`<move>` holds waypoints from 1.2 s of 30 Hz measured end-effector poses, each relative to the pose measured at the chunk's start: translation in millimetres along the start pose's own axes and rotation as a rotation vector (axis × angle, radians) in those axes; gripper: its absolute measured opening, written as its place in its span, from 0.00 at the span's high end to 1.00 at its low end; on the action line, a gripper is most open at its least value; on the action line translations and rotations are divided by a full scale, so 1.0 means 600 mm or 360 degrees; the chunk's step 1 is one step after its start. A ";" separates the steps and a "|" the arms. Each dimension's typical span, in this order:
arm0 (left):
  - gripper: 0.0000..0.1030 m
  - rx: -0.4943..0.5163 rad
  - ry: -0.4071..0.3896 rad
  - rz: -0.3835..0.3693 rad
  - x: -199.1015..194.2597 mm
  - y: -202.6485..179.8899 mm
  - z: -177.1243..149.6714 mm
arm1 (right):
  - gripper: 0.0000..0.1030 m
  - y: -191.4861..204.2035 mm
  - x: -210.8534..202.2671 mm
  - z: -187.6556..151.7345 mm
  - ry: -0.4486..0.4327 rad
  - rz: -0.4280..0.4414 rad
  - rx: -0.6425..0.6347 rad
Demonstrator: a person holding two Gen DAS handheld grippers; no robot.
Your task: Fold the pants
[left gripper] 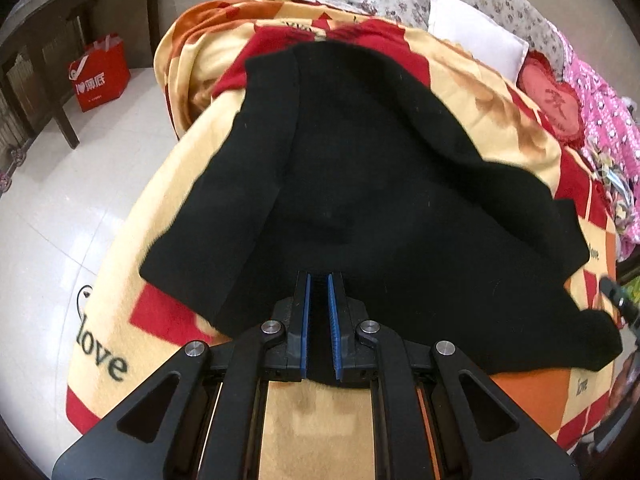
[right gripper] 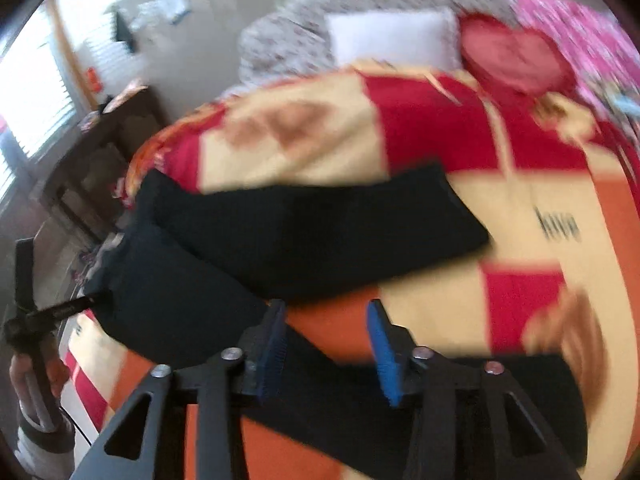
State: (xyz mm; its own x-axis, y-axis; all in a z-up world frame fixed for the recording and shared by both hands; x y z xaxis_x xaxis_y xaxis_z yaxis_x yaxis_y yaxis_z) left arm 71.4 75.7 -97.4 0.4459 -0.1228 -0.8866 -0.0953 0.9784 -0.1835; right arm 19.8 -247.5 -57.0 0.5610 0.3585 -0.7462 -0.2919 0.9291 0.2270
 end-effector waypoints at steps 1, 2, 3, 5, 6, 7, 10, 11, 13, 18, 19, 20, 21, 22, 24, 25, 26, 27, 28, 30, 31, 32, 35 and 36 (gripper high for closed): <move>0.79 -0.0009 -0.0008 -0.0007 0.000 0.001 0.004 | 0.55 0.019 0.009 0.012 -0.0017 0.0042 -0.0042; 0.74 -0.0022 -0.0016 -0.0008 0.000 0.003 0.010 | 0.54 0.051 0.026 0.032 -0.0027 0.0097 -0.0112; 0.66 -0.0033 -0.0018 -0.0002 0.003 0.006 0.014 | 0.54 0.071 0.037 0.042 -0.0023 0.0132 -0.0167; 0.65 -0.0048 -0.0008 0.0003 0.010 0.013 0.019 | 0.54 0.126 0.068 0.061 -0.0002 0.0195 -0.0327; 0.65 -0.0059 0.0003 -0.0002 0.015 0.017 0.021 | 0.54 0.155 0.083 0.068 0.0001 0.0200 -0.0428; 0.65 -0.0076 0.0013 -0.0020 0.019 0.022 0.024 | 0.54 0.176 0.095 0.072 -0.0001 0.0197 -0.0509; 0.65 -0.0090 0.0024 -0.0046 0.022 0.026 0.035 | 0.54 0.230 0.128 0.074 -0.0012 0.0168 -0.0777; 0.65 -0.0083 0.0019 -0.0042 0.021 0.026 0.038 | 0.54 0.246 0.143 0.074 -0.0007 0.0138 -0.0881; 0.65 -0.0058 -0.0007 0.0000 0.020 0.026 0.049 | 0.53 0.262 0.165 0.071 0.0018 0.0113 -0.1014; 0.65 -0.0036 0.0009 -0.0009 0.034 0.024 0.068 | 0.54 0.262 0.224 0.073 0.0150 0.0011 -0.1198; 0.63 -0.0028 0.0015 0.0003 0.041 0.024 0.071 | 0.65 0.259 0.229 0.073 0.0155 0.0007 -0.1210; 0.62 -0.0028 0.0025 0.0007 0.048 0.024 0.073 | 0.72 0.254 0.228 0.072 0.0140 0.0008 -0.1220; 0.62 -0.0032 0.0039 0.0009 0.055 0.026 0.074 | 0.83 0.253 0.226 0.071 0.0117 0.0006 -0.1220; 0.62 -0.0036 0.0053 0.0009 0.062 0.027 0.074 | 0.89 0.251 0.220 0.073 0.0074 0.0001 -0.1208; 0.62 -0.0039 0.0034 0.0000 0.059 0.030 0.075 | 0.91 0.245 0.197 0.081 0.0015 0.0050 -0.1113; 0.62 -0.0048 0.0040 -0.0010 0.058 0.033 0.075 | 0.91 0.242 0.185 0.088 -0.0006 0.0086 -0.1059; 0.62 -0.0067 0.0040 -0.0020 0.053 0.037 0.074 | 0.91 0.238 0.167 0.094 -0.0027 0.0137 -0.0990; 0.62 -0.0100 0.0031 -0.0024 0.046 0.046 0.072 | 0.91 0.236 0.148 0.097 -0.0037 0.0204 -0.0928; 0.62 -0.0135 0.0004 -0.0021 0.033 0.059 0.070 | 0.91 0.239 0.127 0.095 -0.0049 0.0273 -0.0880; 0.62 -0.0191 -0.0058 -0.0008 0.006 0.083 0.065 | 0.91 0.245 0.080 0.079 -0.0075 0.0395 -0.0826; 0.62 -0.0221 -0.0086 0.0002 -0.008 0.098 0.062 | 0.91 0.251 0.060 0.064 -0.0073 0.0434 -0.0838; 0.62 -0.0269 -0.0128 0.0013 -0.028 0.121 0.058 | 0.91 0.259 0.041 0.041 -0.0064 0.0464 -0.0861; 0.62 -0.0368 -0.0224 0.0060 -0.077 0.173 0.047 | 0.91 0.274 0.025 -0.024 0.0017 0.0509 -0.0865; 0.62 -0.0397 -0.0250 0.0080 -0.089 0.186 0.043 | 0.91 0.276 0.033 -0.050 0.0072 0.0513 -0.0852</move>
Point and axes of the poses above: each gripper's, at about its wrist camera, not at the fingertips, and x roughly the way its jaws point, y to its left, z to its top, the point moved 7 cm from there along x, roughly the way its jaws point, and after that the axes turned 4 degrees about y, right-handed, at the moved point
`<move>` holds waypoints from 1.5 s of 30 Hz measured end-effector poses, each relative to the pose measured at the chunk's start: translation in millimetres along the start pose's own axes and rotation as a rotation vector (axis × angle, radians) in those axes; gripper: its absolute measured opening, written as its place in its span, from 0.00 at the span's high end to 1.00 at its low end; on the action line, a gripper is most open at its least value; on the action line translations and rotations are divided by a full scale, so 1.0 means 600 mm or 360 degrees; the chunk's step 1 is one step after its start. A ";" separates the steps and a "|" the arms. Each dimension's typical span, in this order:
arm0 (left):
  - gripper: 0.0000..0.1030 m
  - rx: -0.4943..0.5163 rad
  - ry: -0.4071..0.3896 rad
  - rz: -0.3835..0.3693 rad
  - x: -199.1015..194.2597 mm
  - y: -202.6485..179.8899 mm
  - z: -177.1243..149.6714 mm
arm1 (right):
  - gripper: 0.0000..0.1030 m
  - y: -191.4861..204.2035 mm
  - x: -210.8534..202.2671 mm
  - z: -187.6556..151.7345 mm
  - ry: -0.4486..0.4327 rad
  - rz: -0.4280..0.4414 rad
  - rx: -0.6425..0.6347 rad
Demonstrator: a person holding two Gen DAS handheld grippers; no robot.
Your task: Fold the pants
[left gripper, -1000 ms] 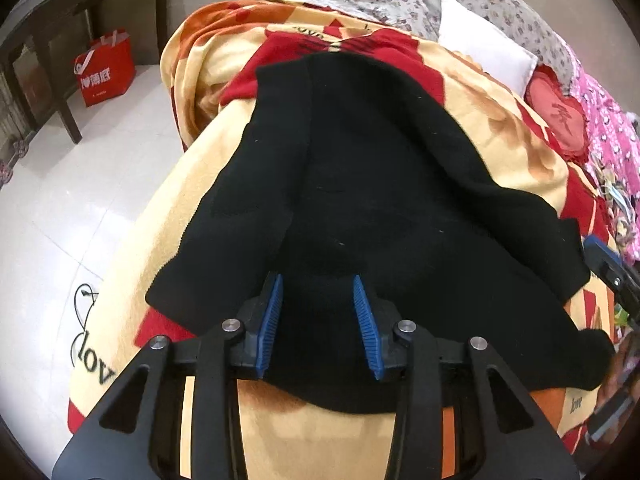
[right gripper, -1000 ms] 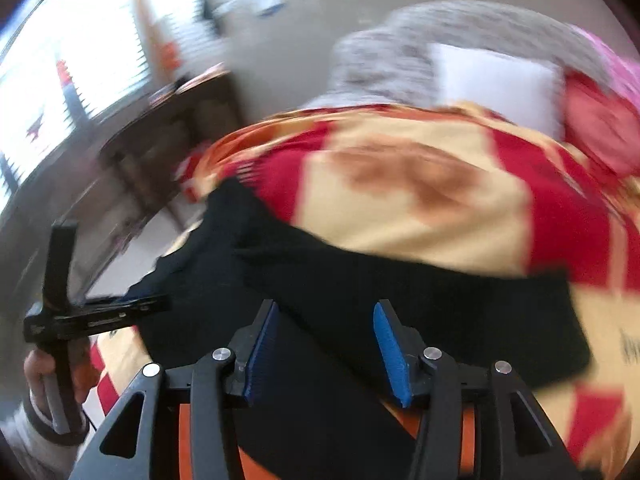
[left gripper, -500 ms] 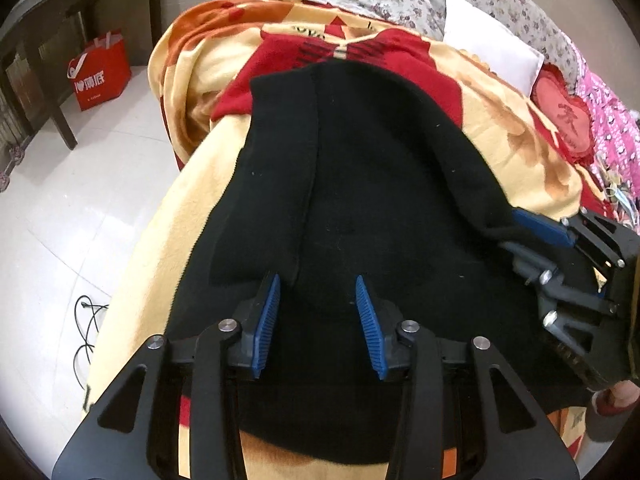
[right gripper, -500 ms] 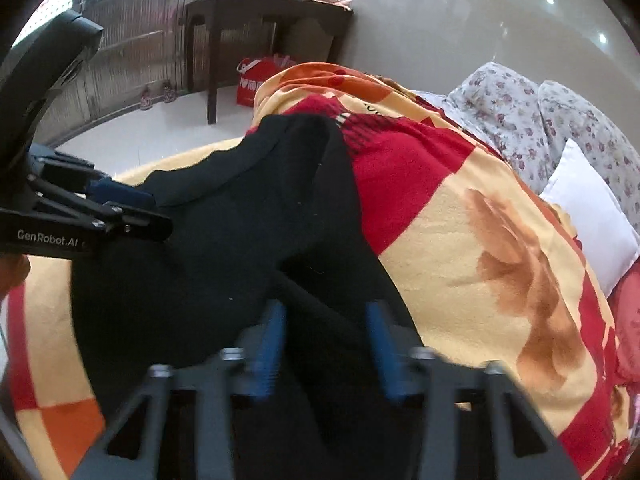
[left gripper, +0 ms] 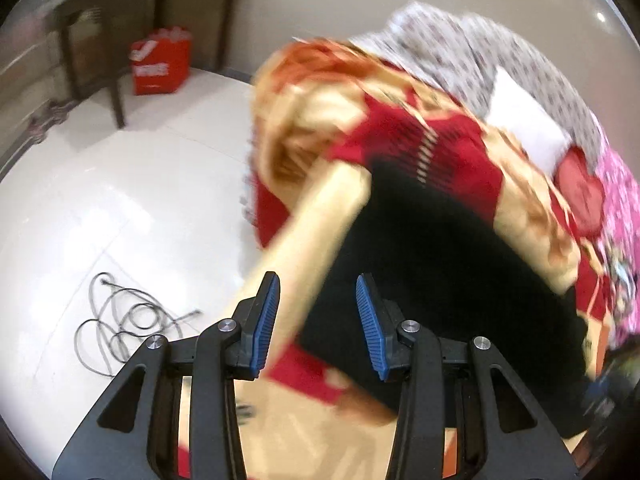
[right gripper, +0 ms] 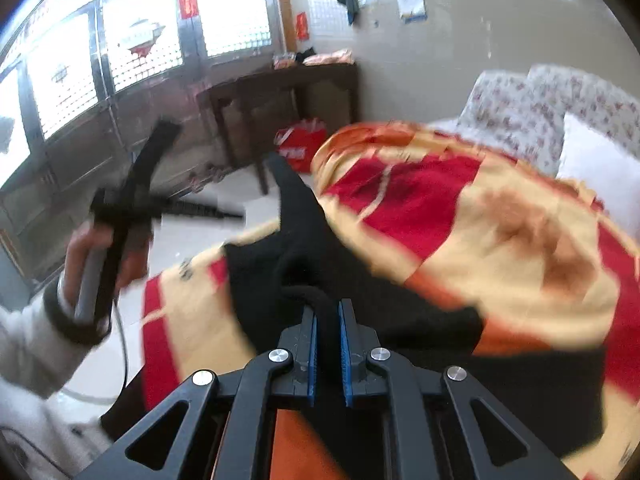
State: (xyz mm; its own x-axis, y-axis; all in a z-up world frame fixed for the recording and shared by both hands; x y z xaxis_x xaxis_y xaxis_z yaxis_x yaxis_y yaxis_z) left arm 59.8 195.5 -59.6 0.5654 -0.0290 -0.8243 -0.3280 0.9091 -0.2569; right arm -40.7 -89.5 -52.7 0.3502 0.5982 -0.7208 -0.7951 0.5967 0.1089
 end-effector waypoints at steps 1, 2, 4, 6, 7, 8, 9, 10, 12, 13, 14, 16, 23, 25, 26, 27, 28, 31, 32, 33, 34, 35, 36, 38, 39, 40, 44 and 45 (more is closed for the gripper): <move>0.62 -0.0027 -0.0027 0.0016 -0.012 0.013 0.002 | 0.91 0.008 0.013 -0.018 0.0039 0.0010 0.0018; 0.62 -0.0053 -0.0060 0.0034 -0.026 0.025 0.003 | 0.91 0.012 0.024 -0.032 0.0070 0.0004 0.0034; 0.62 -0.0052 -0.0083 0.0046 -0.040 0.029 0.003 | 0.89 0.012 0.051 -0.056 0.0145 -0.0016 0.0093; 0.62 -0.0025 -0.0084 0.0026 -0.046 0.017 0.001 | 0.87 0.011 0.064 -0.068 0.0226 -0.0024 0.0152; 0.62 0.0012 -0.0078 0.0010 -0.046 0.004 -0.004 | 0.87 0.007 0.059 -0.065 0.0217 -0.0013 0.0170; 0.62 0.0039 -0.0074 0.0004 -0.044 -0.008 -0.006 | 0.86 0.004 0.045 -0.060 0.0185 0.0004 0.0195; 0.62 0.0081 -0.0062 0.0000 -0.039 -0.023 -0.010 | 0.85 -0.002 0.021 -0.052 0.0131 0.0030 0.0236; 0.62 0.0113 -0.0047 -0.0004 -0.033 -0.035 -0.016 | 0.80 -0.010 0.003 -0.049 0.0090 0.0048 0.0268; 0.62 0.0183 0.0009 -0.0035 -0.013 -0.063 -0.030 | 0.67 -0.048 -0.043 -0.038 -0.0026 -0.0010 0.0383; 0.62 0.0217 0.0043 -0.0052 -0.001 -0.080 -0.040 | 0.57 -0.073 -0.061 -0.037 -0.0062 -0.0093 0.0451; 0.62 0.0239 0.0062 -0.0059 0.006 -0.092 -0.044 | 0.54 -0.094 -0.070 -0.034 -0.0080 -0.0154 0.0504; 0.62 0.0302 0.0107 -0.0071 0.026 -0.123 -0.060 | 0.53 -0.157 -0.086 -0.033 -0.0106 -0.0295 0.0689; 0.62 0.0411 0.0178 -0.0064 0.064 -0.183 -0.096 | 0.53 -0.302 -0.024 -0.013 0.0015 -0.0492 0.1115; 0.62 0.0437 0.0167 -0.0047 0.066 -0.190 -0.099 | 0.53 -0.325 0.003 -0.015 0.0103 -0.0549 0.1160; 0.62 0.0444 0.0165 -0.0047 0.068 -0.192 -0.100 | 0.53 -0.334 0.018 -0.019 0.0154 -0.0567 0.1180; 0.62 0.0444 0.0169 -0.0049 0.070 -0.193 -0.100 | 0.53 -0.341 0.036 -0.022 0.0210 -0.0577 0.1203; 0.62 0.0441 0.0173 -0.0052 0.072 -0.193 -0.100 | 0.53 -0.343 0.043 -0.030 0.0228 -0.0575 0.1220; 0.62 0.0424 0.0184 -0.0071 0.077 -0.192 -0.097 | 0.64 -0.352 0.049 -0.036 0.0194 -0.0599 0.1187; 0.62 0.0418 0.0188 -0.0076 0.077 -0.191 -0.097 | 0.73 -0.351 0.048 -0.038 0.0197 -0.0595 0.1165; 0.62 0.0414 0.0190 -0.0080 0.077 -0.191 -0.096 | 0.88 -0.349 0.044 -0.038 0.0171 -0.0541 0.1168; 0.62 0.0413 0.0191 -0.0081 0.078 -0.191 -0.096 | 0.93 -0.345 0.033 -0.039 0.0139 -0.0515 0.1168; 0.62 0.0413 0.0190 -0.0081 0.077 -0.191 -0.097 | 0.94 -0.340 0.021 -0.040 0.0113 -0.0520 0.1152; 0.62 0.0413 0.0190 -0.0081 0.077 -0.192 -0.098 | 0.95 -0.334 0.001 -0.038 0.0066 -0.0527 0.1125; 0.62 0.0405 0.0192 -0.0081 0.077 -0.191 -0.098 | 0.95 -0.317 -0.056 -0.048 -0.0038 -0.0522 0.1120; 0.62 0.0399 0.0194 -0.0081 0.077 -0.191 -0.098 | 0.95 -0.310 -0.076 -0.054 -0.0066 -0.0521 0.1117; 0.62 0.0394 0.0197 -0.0083 0.077 -0.190 -0.098 | 0.95 -0.299 -0.106 -0.065 -0.0104 -0.0528 0.1107; 0.62 0.0378 0.0211 -0.0096 0.077 -0.186 -0.099 | 0.96 -0.245 -0.221 -0.140 -0.0208 -0.0550 0.1134; 0.62 0.0378 0.0212 -0.0096 0.077 -0.185 -0.100 | 0.96 -0.234 -0.243 -0.166 -0.0209 -0.0572 0.1150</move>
Point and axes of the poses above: each gripper's, at about its wrist camera, not at the fingertips, and x roughly the way its jaws point, y to its left, z to its top, the point moved 7 cm from there along x, roughly the way its jaws point, and after that the axes turned 4 degrees about y, right-handed, at the moved point
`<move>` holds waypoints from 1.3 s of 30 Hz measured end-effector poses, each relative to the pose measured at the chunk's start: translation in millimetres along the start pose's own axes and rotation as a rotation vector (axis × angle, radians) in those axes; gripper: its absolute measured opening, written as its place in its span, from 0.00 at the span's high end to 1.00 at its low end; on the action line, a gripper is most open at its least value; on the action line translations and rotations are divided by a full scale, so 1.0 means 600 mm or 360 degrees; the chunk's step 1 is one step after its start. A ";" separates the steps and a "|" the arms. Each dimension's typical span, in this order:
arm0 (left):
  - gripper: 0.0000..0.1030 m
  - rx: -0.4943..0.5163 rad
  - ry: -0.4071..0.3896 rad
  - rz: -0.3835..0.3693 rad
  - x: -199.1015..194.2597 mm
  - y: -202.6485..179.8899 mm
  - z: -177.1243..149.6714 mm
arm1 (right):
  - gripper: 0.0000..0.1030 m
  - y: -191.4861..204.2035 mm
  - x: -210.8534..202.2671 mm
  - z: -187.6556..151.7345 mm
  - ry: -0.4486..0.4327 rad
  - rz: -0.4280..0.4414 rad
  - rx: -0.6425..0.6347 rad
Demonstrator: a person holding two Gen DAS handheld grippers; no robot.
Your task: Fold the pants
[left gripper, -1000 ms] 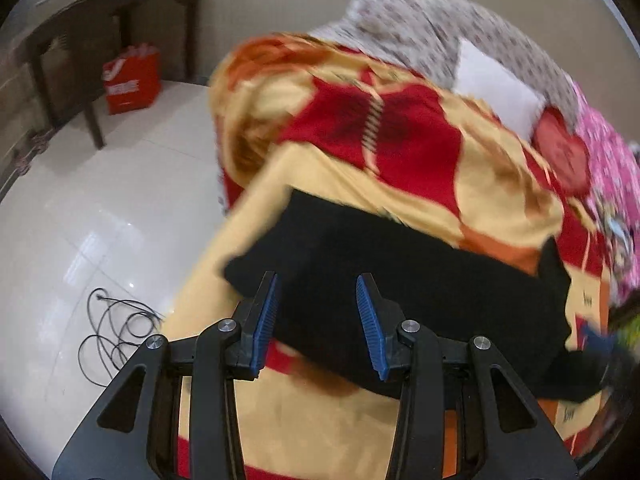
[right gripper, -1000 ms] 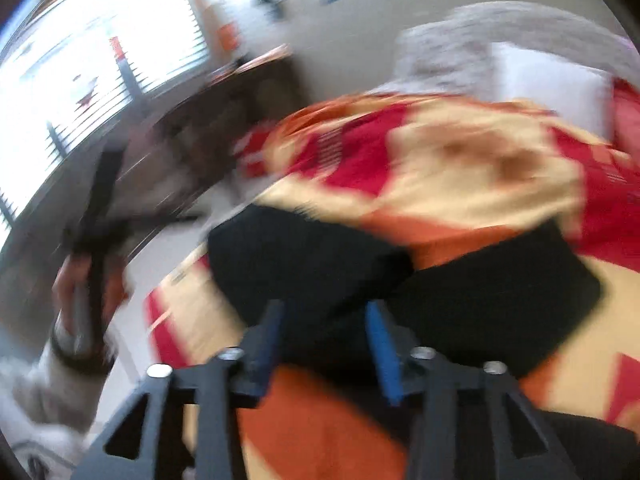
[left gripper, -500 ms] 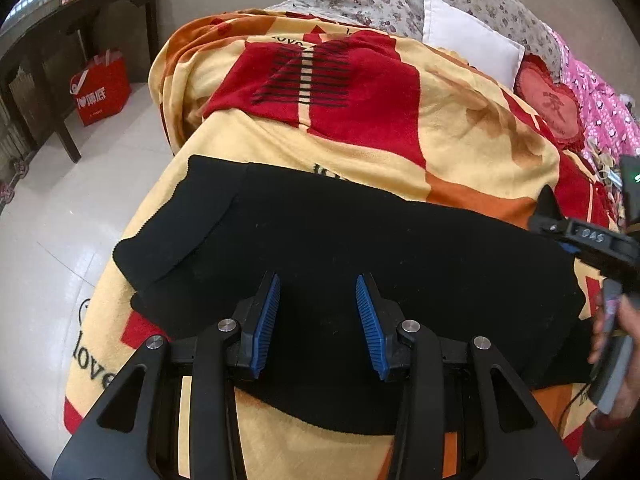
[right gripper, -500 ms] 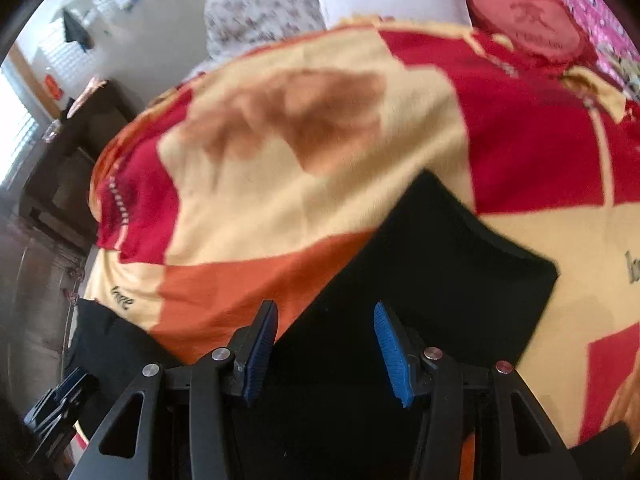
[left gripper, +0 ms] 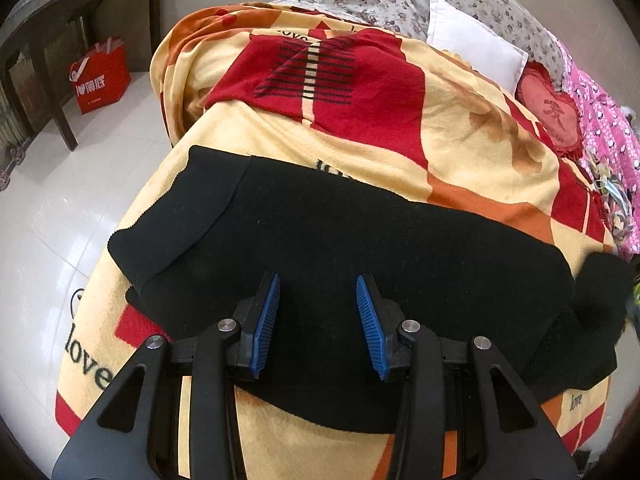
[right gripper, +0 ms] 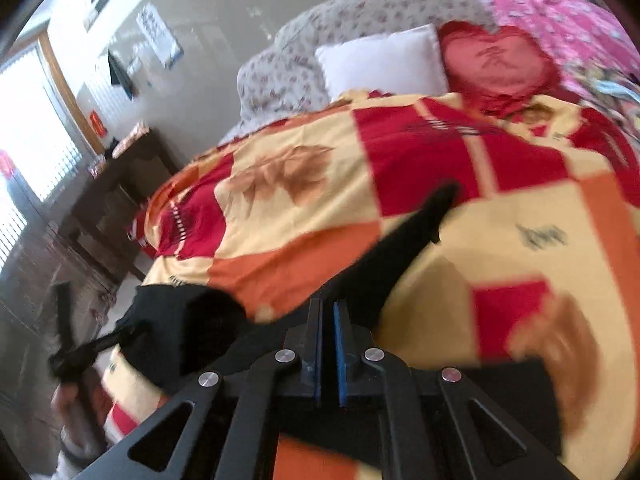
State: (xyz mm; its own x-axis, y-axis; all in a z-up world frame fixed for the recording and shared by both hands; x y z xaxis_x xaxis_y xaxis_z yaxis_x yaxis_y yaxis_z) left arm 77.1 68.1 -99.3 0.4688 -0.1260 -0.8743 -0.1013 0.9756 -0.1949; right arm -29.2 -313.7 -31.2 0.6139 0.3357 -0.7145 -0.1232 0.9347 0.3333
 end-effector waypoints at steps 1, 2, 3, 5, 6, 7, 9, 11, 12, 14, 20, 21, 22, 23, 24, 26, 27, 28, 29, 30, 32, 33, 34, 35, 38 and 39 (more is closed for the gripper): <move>0.62 0.0000 0.0000 0.0003 0.000 0.000 0.000 | 0.96 -0.023 -0.023 -0.029 0.0001 -0.0053 0.0033; 0.62 0.0000 -0.0001 0.0012 0.000 -0.001 -0.001 | 0.96 -0.038 -0.030 -0.049 0.0019 -0.0081 0.0058; 0.62 0.0000 -0.0004 0.0021 0.000 -0.002 -0.001 | 0.96 -0.056 -0.032 -0.070 0.0069 -0.0102 0.0080; 0.62 0.0007 -0.0008 0.0045 0.001 -0.006 -0.001 | 0.96 -0.095 -0.022 -0.119 0.0190 -0.0109 0.0178; 0.62 0.0010 -0.0008 0.0054 0.001 -0.008 -0.002 | 0.96 -0.116 -0.026 -0.134 0.0190 -0.0091 0.0265; 0.62 0.0013 -0.0006 0.0061 0.001 -0.009 -0.002 | 0.96 -0.132 -0.038 -0.135 0.0142 -0.0090 0.0324; 0.62 0.0025 0.0000 0.0075 0.001 -0.012 -0.003 | 0.90 -0.155 -0.067 -0.124 0.0012 -0.0125 0.0366; 0.62 0.0038 0.0004 0.0085 0.001 -0.017 -0.004 | 0.60 -0.174 -0.080 -0.104 -0.0069 -0.0166 0.0398; 0.62 0.0045 0.0004 0.0094 0.002 -0.019 -0.005 | 0.48 -0.181 -0.080 -0.093 -0.0083 -0.0182 0.0407; 0.62 0.0055 0.0005 0.0108 0.001 -0.022 -0.007 | 0.49 -0.185 -0.062 -0.070 -0.0068 -0.0208 0.0360; 0.62 0.0050 0.0017 0.0113 0.003 -0.024 -0.007 | 0.49 -0.185 0.017 -0.037 0.0061 -0.0168 0.0227; 0.62 0.0047 0.0019 0.0113 0.004 -0.024 -0.006 | 0.54 -0.188 0.035 -0.033 0.0093 -0.0165 0.0214; 0.62 0.0047 0.0020 0.0114 0.005 -0.025 -0.006 | 0.71 -0.190 0.048 -0.031 0.0119 -0.0169 0.0206; 0.62 0.0051 0.0020 0.0117 0.005 -0.026 -0.006 | 0.85 -0.189 0.055 -0.030 0.0127 -0.0162 0.0189; 0.62 0.0056 0.0019 0.0120 0.005 -0.026 -0.006 | 0.93 -0.186 0.052 -0.029 0.0114 -0.0168 0.0164; 0.62 0.0057 0.0021 0.0114 0.005 -0.025 -0.006 | 0.93 -0.168 0.019 -0.031 0.0046 -0.0166 0.0090; 0.62 0.0050 0.0025 0.0103 0.005 -0.024 -0.005 | 0.94 -0.164 0.006 -0.032 0.0030 -0.0163 0.0084; 0.62 0.0044 0.0028 0.0096 0.005 -0.023 -0.005 | 0.94 -0.160 -0.012 -0.036 0.0015 -0.0158 0.0091; 0.62 0.0037 0.0032 0.0090 0.006 -0.022 -0.003 | 0.94 -0.160 -0.031 -0.043 0.0003 -0.0159 0.0111; 0.62 0.0036 0.0033 0.0088 0.006 -0.022 -0.003 | 0.94 -0.162 -0.042 -0.049 0.0004 -0.0170 0.0125; 0.62 0.0044 0.0031 0.0093 0.007 -0.024 -0.001 | 0.94 -0.170 -0.041 -0.066 0.0052 -0.0191 0.0141; 0.62 0.0051 0.0028 0.0099 0.007 -0.025 -0.001 | 0.94 -0.177 -0.032 -0.074 0.0084 -0.0219 0.0148; 0.62 0.0057 0.0026 0.0107 0.008 -0.026 -0.002 | 0.94 -0.183 -0.025 -0.077 0.0096 -0.0248 0.0151; 0.62 0.0059 0.0025 0.0108 0.007 -0.027 -0.002 | 0.92 -0.189 -0.020 -0.079 0.0102 -0.0287 0.0152; 0.62 0.0047 0.0030 0.0095 0.006 -0.026 -0.004 | 0.76 -0.195 -0.024 -0.078 0.0063 -0.0274 0.0169; 0.62 0.0045 0.0032 0.0092 0.006 -0.027 -0.004 | 0.61 -0.198 -0.027 -0.078 0.0049 -0.0261 0.0187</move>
Point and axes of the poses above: each gripper's, at about its wrist camera, not at the fingertips, and x roughly the way its jaws point, y to its left, z to its top, the point moved 7 cm from there along x, roughly the way its jaws point, and after that the axes turned 4 degrees about y, right-handed, at the moved point
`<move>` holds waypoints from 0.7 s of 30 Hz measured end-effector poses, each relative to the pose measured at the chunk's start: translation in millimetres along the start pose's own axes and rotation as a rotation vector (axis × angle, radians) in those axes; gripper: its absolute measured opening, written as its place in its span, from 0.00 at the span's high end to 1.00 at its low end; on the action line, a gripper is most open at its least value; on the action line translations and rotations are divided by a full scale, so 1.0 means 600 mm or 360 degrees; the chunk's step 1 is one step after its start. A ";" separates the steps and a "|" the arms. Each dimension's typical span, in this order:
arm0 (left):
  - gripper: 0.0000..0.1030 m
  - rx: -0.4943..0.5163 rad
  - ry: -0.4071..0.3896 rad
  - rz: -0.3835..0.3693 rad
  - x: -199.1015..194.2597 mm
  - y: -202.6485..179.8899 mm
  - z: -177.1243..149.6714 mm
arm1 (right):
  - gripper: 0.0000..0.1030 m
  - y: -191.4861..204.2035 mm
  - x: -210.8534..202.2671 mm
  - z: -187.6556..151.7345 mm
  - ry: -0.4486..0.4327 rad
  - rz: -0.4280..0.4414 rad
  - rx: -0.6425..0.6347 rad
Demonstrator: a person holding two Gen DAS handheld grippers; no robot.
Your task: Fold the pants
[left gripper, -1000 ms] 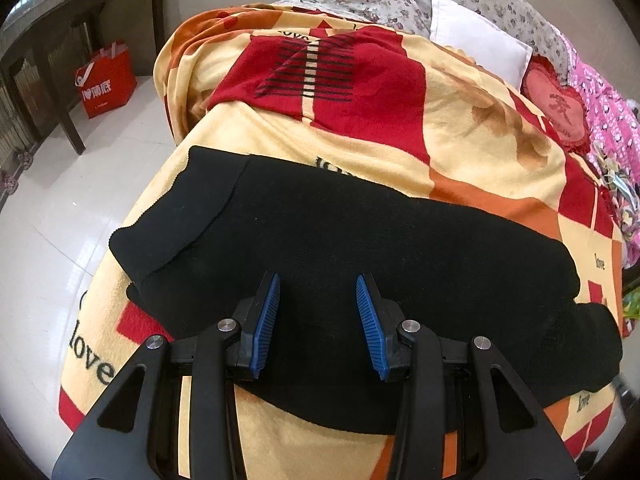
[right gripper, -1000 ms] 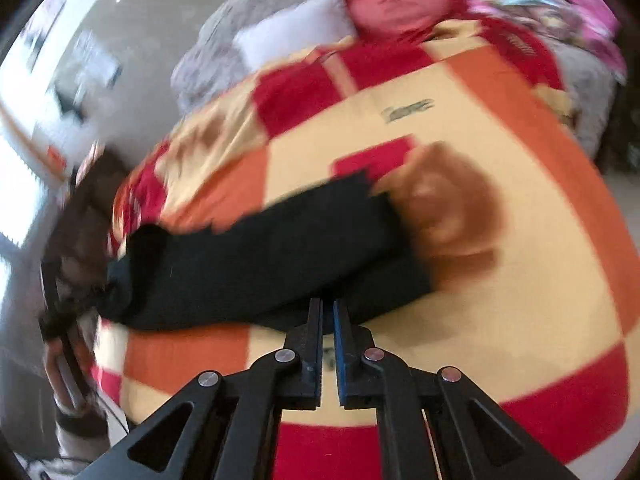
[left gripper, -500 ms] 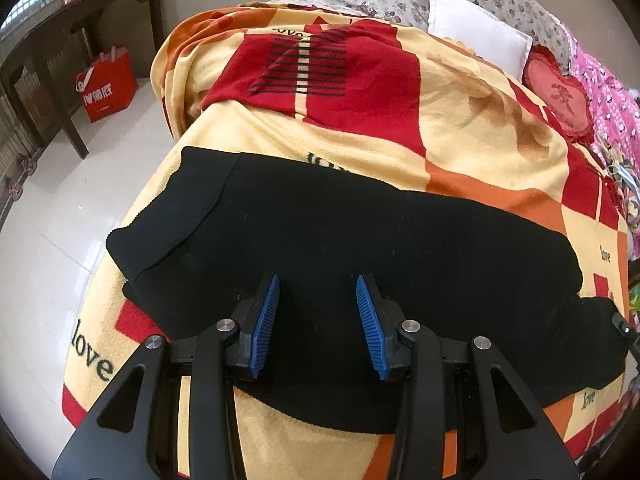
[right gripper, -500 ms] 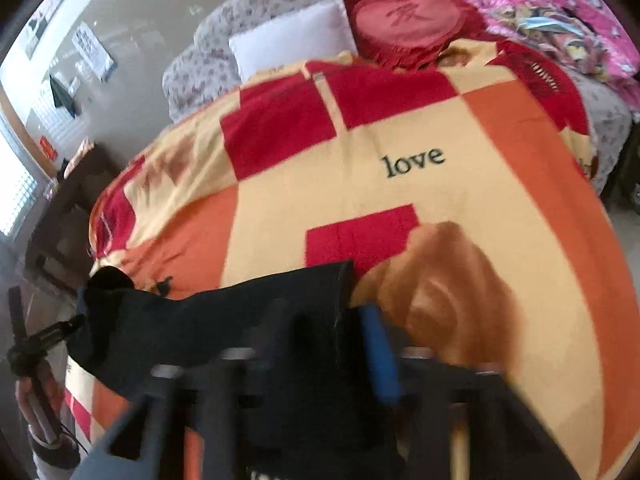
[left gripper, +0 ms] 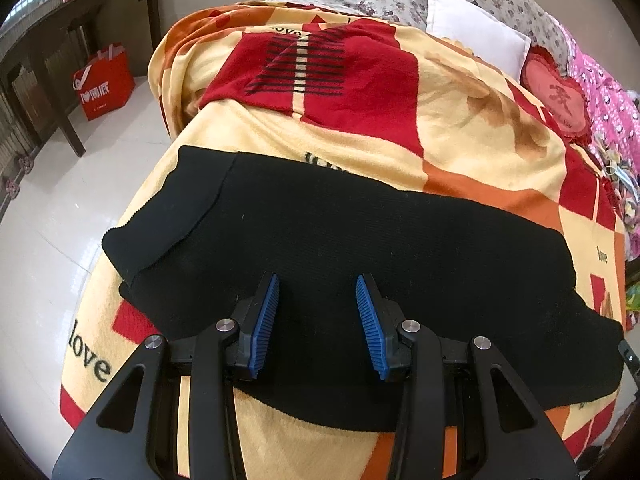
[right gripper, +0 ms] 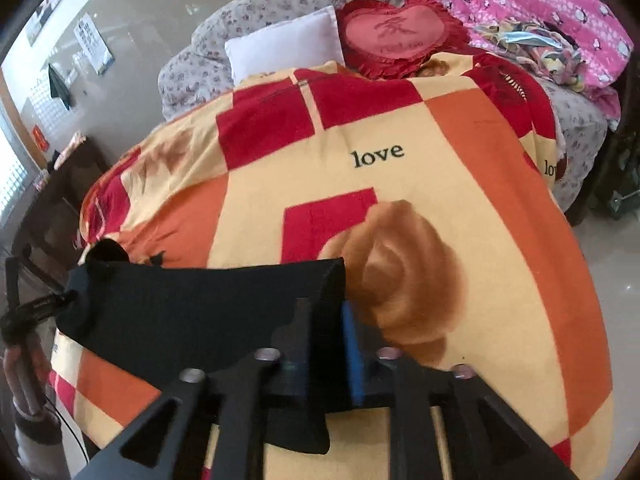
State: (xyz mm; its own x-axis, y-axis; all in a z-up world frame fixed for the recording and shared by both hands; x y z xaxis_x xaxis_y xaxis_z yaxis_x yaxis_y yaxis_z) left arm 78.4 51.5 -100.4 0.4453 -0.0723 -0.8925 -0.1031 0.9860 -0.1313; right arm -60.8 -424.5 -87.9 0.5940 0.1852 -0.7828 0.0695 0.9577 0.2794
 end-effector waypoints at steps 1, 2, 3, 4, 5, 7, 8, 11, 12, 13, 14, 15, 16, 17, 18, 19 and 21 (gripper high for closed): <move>0.62 0.0001 0.0001 -0.0001 0.000 -0.001 0.000 | 0.54 -0.002 0.000 0.001 -0.0005 0.0000 0.0015; 0.62 0.0001 0.0000 0.0001 0.000 0.000 -0.001 | 0.54 -0.007 0.002 0.000 0.0010 -0.0008 0.0027; 0.62 0.0001 -0.0001 0.0004 0.000 -0.001 -0.001 | 0.54 -0.010 0.007 -0.001 0.0029 -0.0013 0.0037; 0.62 0.0002 -0.0002 0.0005 0.000 0.000 -0.001 | 0.54 -0.010 0.013 -0.001 0.0044 0.0001 0.0052; 0.62 0.0004 -0.0004 0.0010 0.000 0.000 -0.001 | 0.54 -0.012 0.022 -0.005 0.0069 0.0073 0.0091; 0.60 0.0010 -0.0007 0.0022 0.001 -0.001 -0.002 | 0.54 -0.013 0.042 -0.010 0.0096 0.0211 0.0171; 0.60 0.0013 -0.0007 0.0021 0.001 -0.001 -0.002 | 0.57 -0.014 0.049 -0.012 0.0090 0.0264 0.0216; 0.60 0.0012 -0.0002 0.0016 0.000 0.000 -0.004 | 0.83 0.013 0.035 -0.005 -0.0013 0.0274 0.0139; 0.60 0.0009 0.0001 0.0012 0.000 0.001 -0.004 | 0.85 0.027 0.014 0.003 -0.0073 0.0294 0.0092; 0.60 0.0006 0.0007 0.0007 -0.001 0.001 -0.004 | 0.87 0.039 -0.007 0.011 -0.0123 0.0318 0.0063; 0.60 -0.0001 0.0014 0.0002 -0.002 0.002 -0.004 | 0.88 0.052 -0.042 0.024 -0.0199 0.0341 0.0022; 0.60 -0.0009 0.0018 -0.0003 -0.004 0.002 -0.003 | 0.92 0.065 -0.084 0.038 -0.0292 0.0335 -0.0035; 0.60 -0.0022 0.0014 -0.0015 -0.009 0.003 -0.001 | 0.92 0.073 -0.110 0.045 -0.0342 0.0322 -0.0079; 0.60 -0.0028 0.0007 -0.0023 -0.013 0.004 0.000 | 0.92 0.084 -0.145 0.053 -0.0414 0.0284 -0.0144; 0.60 -0.0032 -0.0007 -0.0029 -0.018 0.004 0.001 | 0.92 0.091 -0.168 0.057 -0.0465 0.0231 -0.0196; 0.60 -0.0035 -0.0020 -0.0031 -0.022 0.004 0.002 | 0.92 0.094 -0.183 0.057 -0.0489 0.0180 -0.0238; 0.60 -0.0038 -0.0035 -0.0034 -0.026 0.003 0.003 | 0.92 0.084 -0.171 0.052 -0.0428 0.0083 -0.0241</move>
State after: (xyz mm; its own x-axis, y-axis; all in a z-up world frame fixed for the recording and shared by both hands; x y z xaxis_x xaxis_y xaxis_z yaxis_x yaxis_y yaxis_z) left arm 72.9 54.4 -86.1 0.4668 -0.0897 -0.8798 -0.1142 0.9804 -0.1605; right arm -93.2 -402.5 24.1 0.7858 0.1896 -0.5888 -0.0748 0.9740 0.2138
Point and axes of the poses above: each gripper's, at about its wrist camera, not at the fingertips, and x roughly the way its jaws point, y to its left, z to its top, the point moved 7 cm from there along x, roughly the way its jaws point, and after that the axes turned 4 degrees about y, right-handed, at the moved point
